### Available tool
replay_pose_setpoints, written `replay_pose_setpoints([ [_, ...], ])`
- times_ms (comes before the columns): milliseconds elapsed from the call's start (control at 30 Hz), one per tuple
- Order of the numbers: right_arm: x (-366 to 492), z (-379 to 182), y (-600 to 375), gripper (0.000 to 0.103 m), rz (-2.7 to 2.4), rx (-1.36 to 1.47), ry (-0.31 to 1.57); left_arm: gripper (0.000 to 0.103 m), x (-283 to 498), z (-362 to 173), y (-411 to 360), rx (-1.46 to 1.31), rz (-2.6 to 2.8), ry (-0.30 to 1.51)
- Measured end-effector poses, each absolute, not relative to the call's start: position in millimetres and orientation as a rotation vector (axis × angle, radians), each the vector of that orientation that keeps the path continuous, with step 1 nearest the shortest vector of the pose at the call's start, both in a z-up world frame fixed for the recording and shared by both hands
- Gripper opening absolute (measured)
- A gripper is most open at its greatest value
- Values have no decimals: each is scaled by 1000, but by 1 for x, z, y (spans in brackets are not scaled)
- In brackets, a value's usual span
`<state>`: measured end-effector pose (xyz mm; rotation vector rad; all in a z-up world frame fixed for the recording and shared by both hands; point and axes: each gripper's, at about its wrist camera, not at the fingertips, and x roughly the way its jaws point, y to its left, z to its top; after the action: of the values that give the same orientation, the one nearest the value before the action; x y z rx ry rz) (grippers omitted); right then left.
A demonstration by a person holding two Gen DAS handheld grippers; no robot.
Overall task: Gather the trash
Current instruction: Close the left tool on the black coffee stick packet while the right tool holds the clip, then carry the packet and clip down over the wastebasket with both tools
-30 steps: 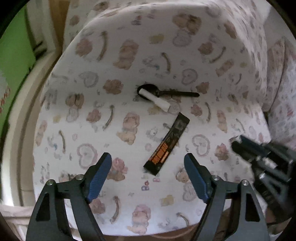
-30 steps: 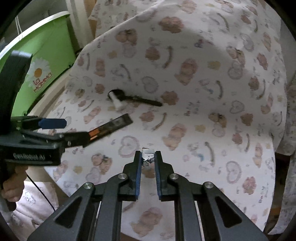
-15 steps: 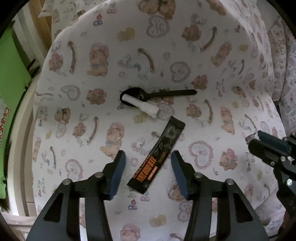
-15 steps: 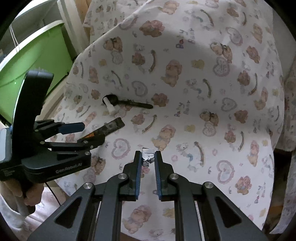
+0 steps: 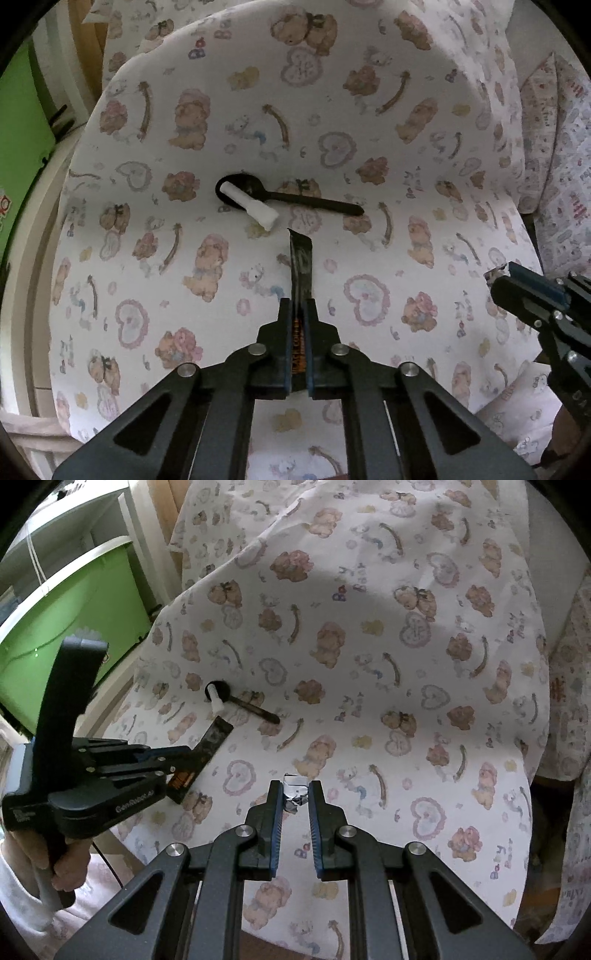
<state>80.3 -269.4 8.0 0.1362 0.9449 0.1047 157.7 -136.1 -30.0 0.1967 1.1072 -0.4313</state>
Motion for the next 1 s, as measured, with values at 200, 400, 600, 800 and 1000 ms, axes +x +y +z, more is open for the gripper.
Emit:
replay_pose_setpoints([
  [200,71,8,-266,15,96,112,943,3,141,-10,-124,176,-431,1046],
  [400,58,10,-260,15,111,96,929,3,125,-2,-117,212,-382,1005],
  [600,41,27,-253,15,150,106,888,3,99,22,-117,231,-383,927],
  [800,7,57,-245,15,167,95,850,4,64,57,-105,217,-386,882],
  [1000,-29,74,-231,15,197,151,841,4,30,75,-88,222,-313,894],
])
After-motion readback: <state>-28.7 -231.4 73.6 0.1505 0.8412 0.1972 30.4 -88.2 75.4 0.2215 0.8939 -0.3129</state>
